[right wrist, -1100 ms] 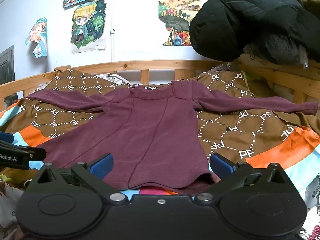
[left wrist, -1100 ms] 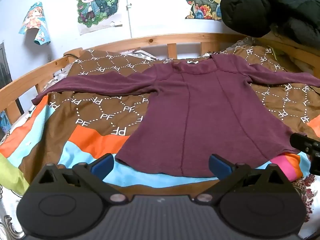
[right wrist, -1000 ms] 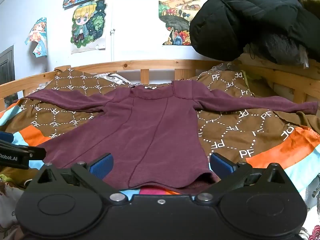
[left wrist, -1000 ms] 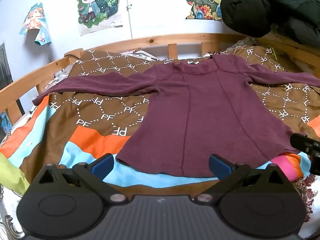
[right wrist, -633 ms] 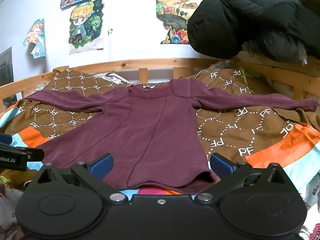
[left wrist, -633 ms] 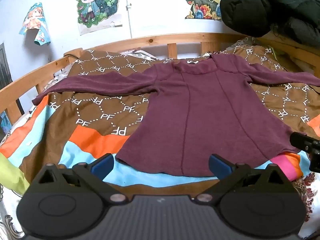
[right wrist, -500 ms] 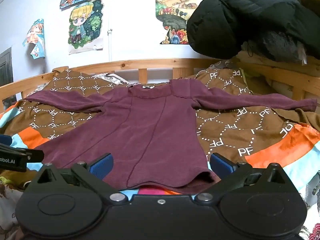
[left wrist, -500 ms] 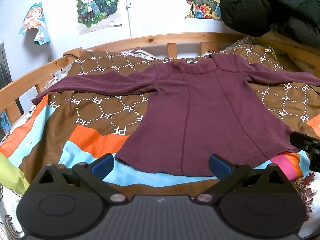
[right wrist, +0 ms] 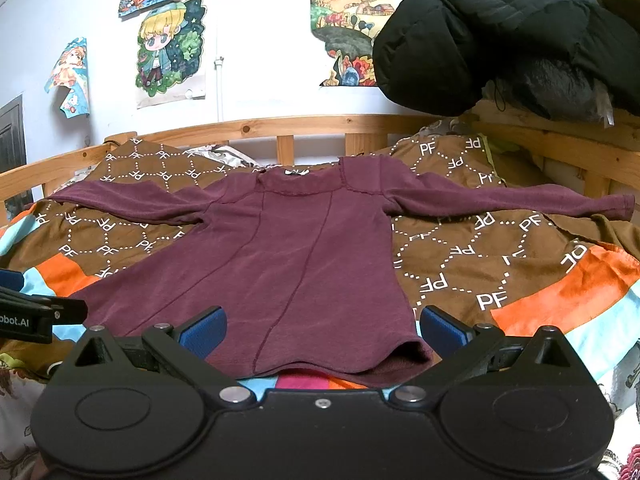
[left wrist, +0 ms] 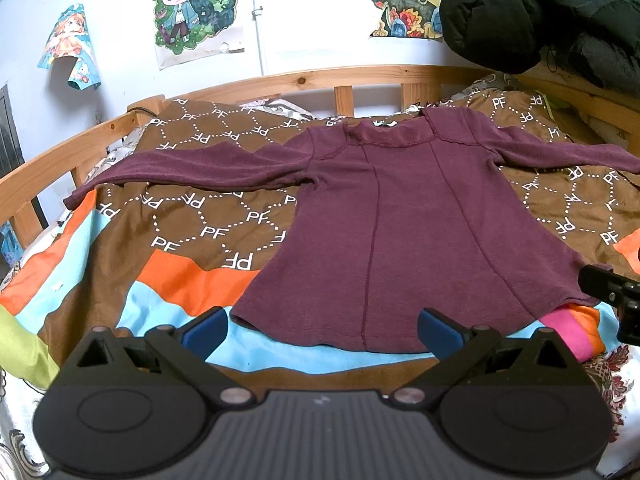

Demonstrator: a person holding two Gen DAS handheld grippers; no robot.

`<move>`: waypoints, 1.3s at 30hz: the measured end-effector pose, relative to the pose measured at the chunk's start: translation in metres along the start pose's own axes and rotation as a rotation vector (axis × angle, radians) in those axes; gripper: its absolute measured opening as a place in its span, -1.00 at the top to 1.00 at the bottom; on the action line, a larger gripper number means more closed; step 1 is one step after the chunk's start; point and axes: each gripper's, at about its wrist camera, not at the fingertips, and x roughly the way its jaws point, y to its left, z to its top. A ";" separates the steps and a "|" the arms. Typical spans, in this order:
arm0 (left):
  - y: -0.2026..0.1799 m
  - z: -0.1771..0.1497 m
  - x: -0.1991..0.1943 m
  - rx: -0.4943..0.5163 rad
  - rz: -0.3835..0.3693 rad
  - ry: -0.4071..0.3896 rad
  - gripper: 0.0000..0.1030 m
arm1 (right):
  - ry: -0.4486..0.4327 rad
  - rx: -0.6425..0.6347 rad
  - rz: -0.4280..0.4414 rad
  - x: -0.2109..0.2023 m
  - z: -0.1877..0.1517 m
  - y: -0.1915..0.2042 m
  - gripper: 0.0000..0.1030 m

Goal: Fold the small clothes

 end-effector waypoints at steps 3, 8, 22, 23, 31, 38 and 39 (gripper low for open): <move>0.000 0.001 0.000 0.000 0.001 0.000 -0.99 | 0.005 0.003 0.002 0.002 0.000 -0.001 -0.99; 0.001 0.001 0.000 0.000 0.000 0.002 -0.99 | 0.006 0.004 0.002 0.002 -0.001 -0.001 -0.99; 0.000 0.000 -0.001 0.000 0.000 0.002 -0.99 | 0.005 0.006 0.004 0.002 0.000 -0.002 -0.99; 0.000 0.000 0.000 0.001 0.001 0.002 -0.99 | 0.005 0.006 0.004 0.002 0.000 -0.002 -0.99; 0.001 0.000 0.007 0.001 -0.011 0.031 -0.99 | 0.053 0.013 0.015 0.011 -0.002 -0.001 -0.99; -0.005 -0.001 0.013 0.032 -0.012 0.054 -0.99 | 0.063 0.047 0.008 0.009 -0.001 -0.006 -0.99; -0.006 -0.001 0.013 0.032 -0.010 0.056 -0.99 | 0.060 0.047 0.010 0.009 -0.001 -0.006 -0.99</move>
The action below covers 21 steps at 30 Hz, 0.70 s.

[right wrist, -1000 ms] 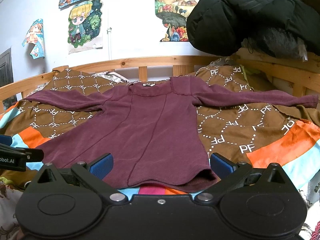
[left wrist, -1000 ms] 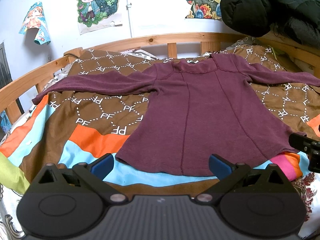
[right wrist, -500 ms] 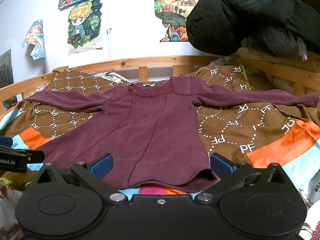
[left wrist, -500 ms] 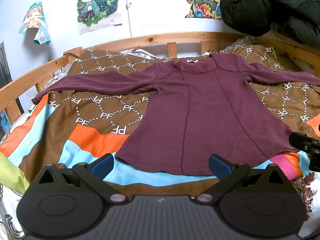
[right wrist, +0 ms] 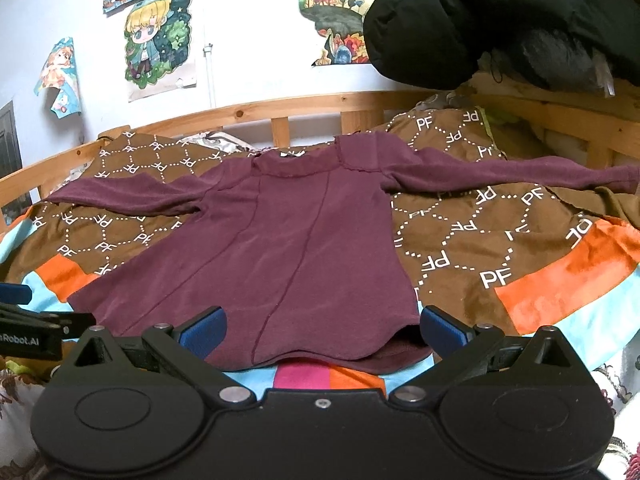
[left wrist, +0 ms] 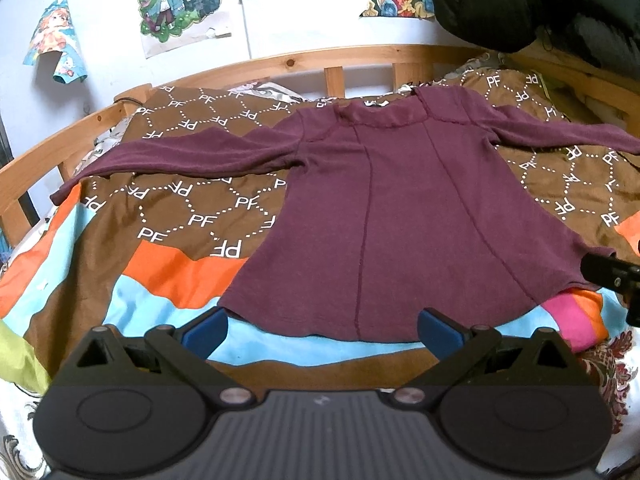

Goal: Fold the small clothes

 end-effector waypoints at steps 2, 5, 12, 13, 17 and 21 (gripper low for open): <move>0.000 0.000 -0.001 0.000 0.006 0.003 -0.99 | -0.004 -0.001 0.002 -0.001 0.002 -0.001 -0.99; 0.001 0.000 -0.001 -0.001 0.015 0.005 -0.99 | -0.013 -0.007 0.005 -0.004 0.003 0.000 -0.99; 0.001 0.003 -0.002 0.008 0.041 0.008 -0.99 | -0.023 0.010 -0.008 -0.006 0.007 -0.005 -0.99; 0.001 0.003 -0.002 0.011 0.043 0.009 -0.99 | -0.026 0.013 -0.015 -0.007 0.007 -0.005 -0.99; 0.000 0.005 0.004 0.030 0.063 0.034 -0.99 | -0.021 0.008 -0.071 -0.005 0.008 -0.008 -0.99; 0.003 0.010 0.013 0.022 0.084 0.067 -0.99 | 0.027 0.017 -0.091 0.001 0.010 -0.014 -0.99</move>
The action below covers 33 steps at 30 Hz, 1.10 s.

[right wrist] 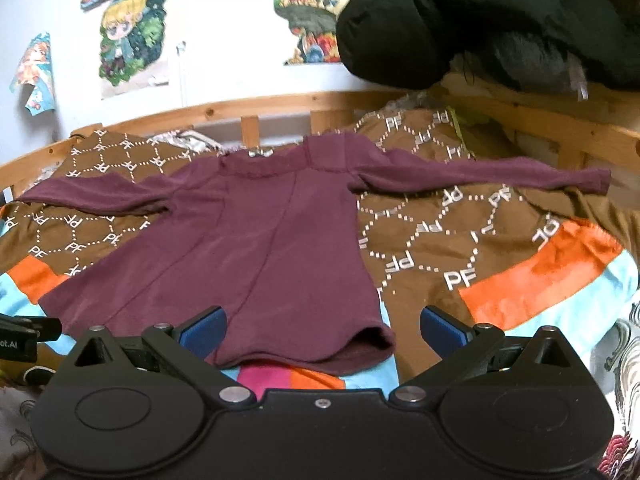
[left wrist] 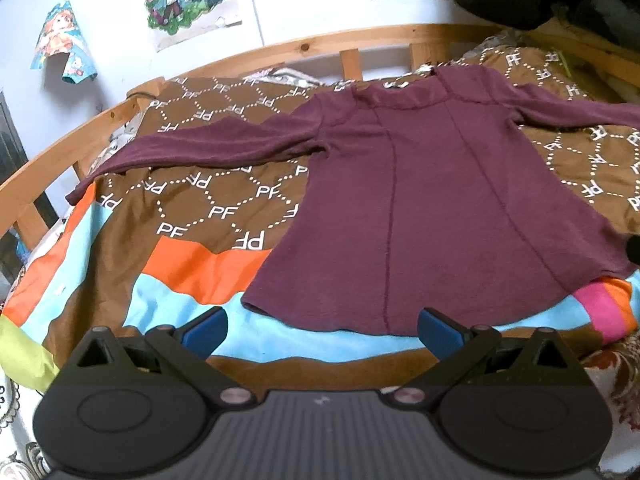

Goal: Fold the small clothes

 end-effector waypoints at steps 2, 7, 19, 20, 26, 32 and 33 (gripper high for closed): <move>0.003 0.009 0.008 -0.017 0.016 0.036 -0.99 | 0.022 0.017 0.005 0.004 0.004 -0.005 -0.99; 0.014 0.042 0.026 -0.044 0.040 0.108 -0.99 | 0.025 0.041 0.017 0.010 0.032 -0.017 -0.99; 0.007 0.142 0.087 -0.131 0.002 0.174 -0.99 | 0.066 0.104 -0.075 0.075 0.116 -0.062 -0.99; 0.004 0.147 0.093 -0.138 -0.008 0.168 -0.99 | 0.066 0.105 -0.087 0.082 0.120 -0.066 -0.99; -0.002 0.157 0.123 -0.291 -0.075 0.187 -0.99 | 0.089 0.096 -0.168 0.119 0.131 -0.089 -0.99; -0.024 0.144 0.153 -0.275 -0.083 0.207 -0.99 | -0.045 0.230 -0.319 0.128 0.126 -0.125 -0.99; -0.030 0.142 0.156 -0.267 -0.077 0.206 -0.99 | -0.097 0.283 -0.335 0.122 0.122 -0.135 -0.99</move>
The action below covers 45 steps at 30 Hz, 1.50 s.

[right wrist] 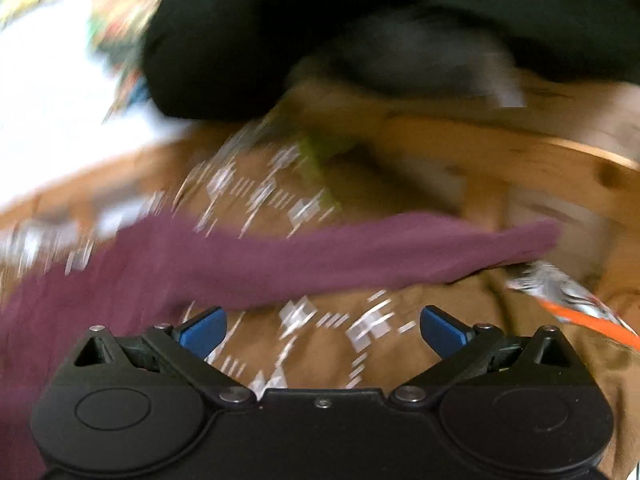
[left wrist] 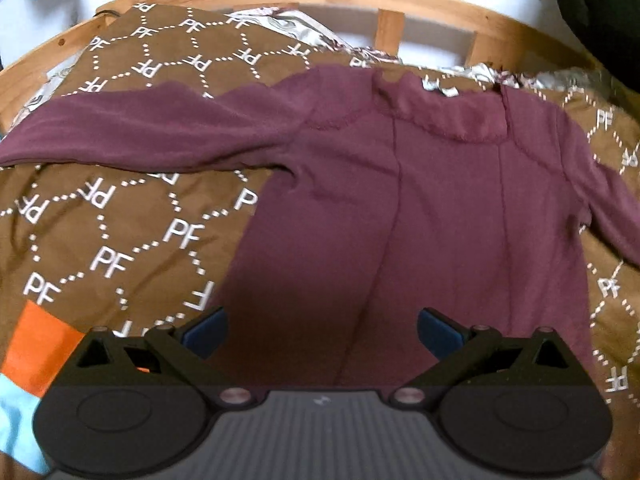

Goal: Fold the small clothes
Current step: 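Grasp the cuff of the sleeve nearest the right gripper with the right gripper, then carry the sleeve across the shirt body and release it with the right gripper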

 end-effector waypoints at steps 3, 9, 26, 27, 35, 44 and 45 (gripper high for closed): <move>-0.014 -0.008 0.006 0.026 -0.007 0.004 -0.99 | -0.054 0.127 -0.053 0.000 0.000 -0.030 -0.99; -0.033 -0.017 0.008 0.075 -0.035 0.020 -0.99 | -0.086 0.213 -0.158 0.017 0.022 -0.065 -0.76; -0.014 0.005 -0.006 0.016 -0.087 0.006 -0.99 | -0.110 0.624 -0.353 0.061 0.038 -0.118 0.73; -0.012 0.007 -0.006 0.008 -0.094 0.008 -0.99 | -0.133 0.598 -0.349 0.055 0.040 -0.114 0.79; 0.015 0.024 -0.018 -0.043 -0.112 -0.014 -0.99 | -0.355 0.210 -0.140 0.028 0.084 -0.032 0.81; 0.063 0.054 -0.032 -0.186 -0.098 -0.094 -0.99 | -0.437 -0.124 0.275 0.013 0.102 0.111 0.81; 0.068 0.056 -0.032 -0.203 -0.094 -0.095 -0.99 | -0.435 -0.163 0.323 0.007 0.097 0.132 0.81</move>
